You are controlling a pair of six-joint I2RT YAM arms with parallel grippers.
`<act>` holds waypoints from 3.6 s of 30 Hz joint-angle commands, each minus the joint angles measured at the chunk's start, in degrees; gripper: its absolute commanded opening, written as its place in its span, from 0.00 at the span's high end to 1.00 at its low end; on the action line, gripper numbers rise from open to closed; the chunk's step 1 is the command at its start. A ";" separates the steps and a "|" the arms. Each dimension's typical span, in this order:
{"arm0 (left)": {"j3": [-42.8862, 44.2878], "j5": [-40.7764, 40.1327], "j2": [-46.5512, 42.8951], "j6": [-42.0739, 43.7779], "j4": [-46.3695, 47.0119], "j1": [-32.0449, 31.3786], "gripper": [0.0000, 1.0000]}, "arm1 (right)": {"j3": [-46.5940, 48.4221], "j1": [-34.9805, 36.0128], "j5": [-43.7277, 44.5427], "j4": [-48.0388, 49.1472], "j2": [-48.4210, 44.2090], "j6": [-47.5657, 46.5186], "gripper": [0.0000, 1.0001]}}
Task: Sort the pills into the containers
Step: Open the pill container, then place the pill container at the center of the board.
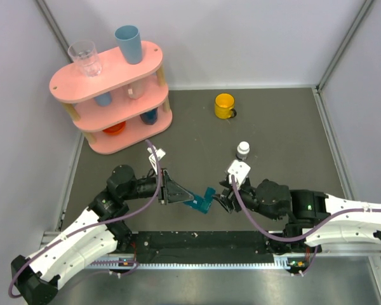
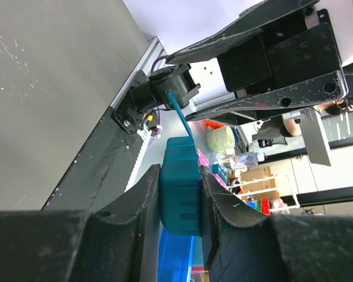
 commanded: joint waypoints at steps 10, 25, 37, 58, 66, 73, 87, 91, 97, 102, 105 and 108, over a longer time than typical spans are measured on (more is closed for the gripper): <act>-0.68 1.57 -1.19 -0.73 5.58 0.00 1.00 | -1.61 0.07 -1.42 1.22 0.53 2.27 0.50; 2.39 -8.01 17.93 20.70 2.77 0.00 1.00 | 7.36 -0.10 23.97 -1.14 -4.57 -2.05 0.13; 14.61 3.23 50.48 32.14 8.22 2.90 0.97 | -0.02 -1.59 24.42 -4.23 -10.45 6.39 0.10; 19.10 -6.96 61.83 34.86 7.25 3.69 0.64 | -4.86 -17.32 15.90 -4.75 -6.50 12.99 0.05; 19.62 -9.50 62.27 37.68 4.18 3.69 0.49 | -5.13 -20.93 13.35 -4.05 -4.92 12.55 0.04; 20.24 -13.11 61.48 40.05 0.84 3.69 0.38 | -4.86 -24.00 12.38 -3.44 -2.82 13.08 0.03; 19.90 -26.73 46.55 38.65 -7.86 4.39 0.18 | 3.91 -44.04 -1.41 -3.53 12.97 12.64 0.02; 17.08 -29.63 39.43 36.19 -8.83 4.39 0.17 | 7.17 -48.16 -3.78 -0.98 20.38 10.62 0.02; 13.30 -28.32 31.43 33.82 -9.45 4.39 0.17 | 11.13 -54.59 -10.36 1.66 31.53 12.02 0.10; 11.63 -27.17 28.69 33.02 -9.62 4.48 0.16 | 15.87 -55.91 -12.22 1.92 40.59 10.79 0.12; 11.28 -26.91 28.17 33.02 -9.71 4.39 0.16 | 17.63 -55.91 -12.75 1.93 44.73 10.27 0.12; 11.36 -26.38 28.34 32.93 -9.71 4.39 0.16 | 18.43 -55.91 -11.44 1.84 46.93 10.00 0.14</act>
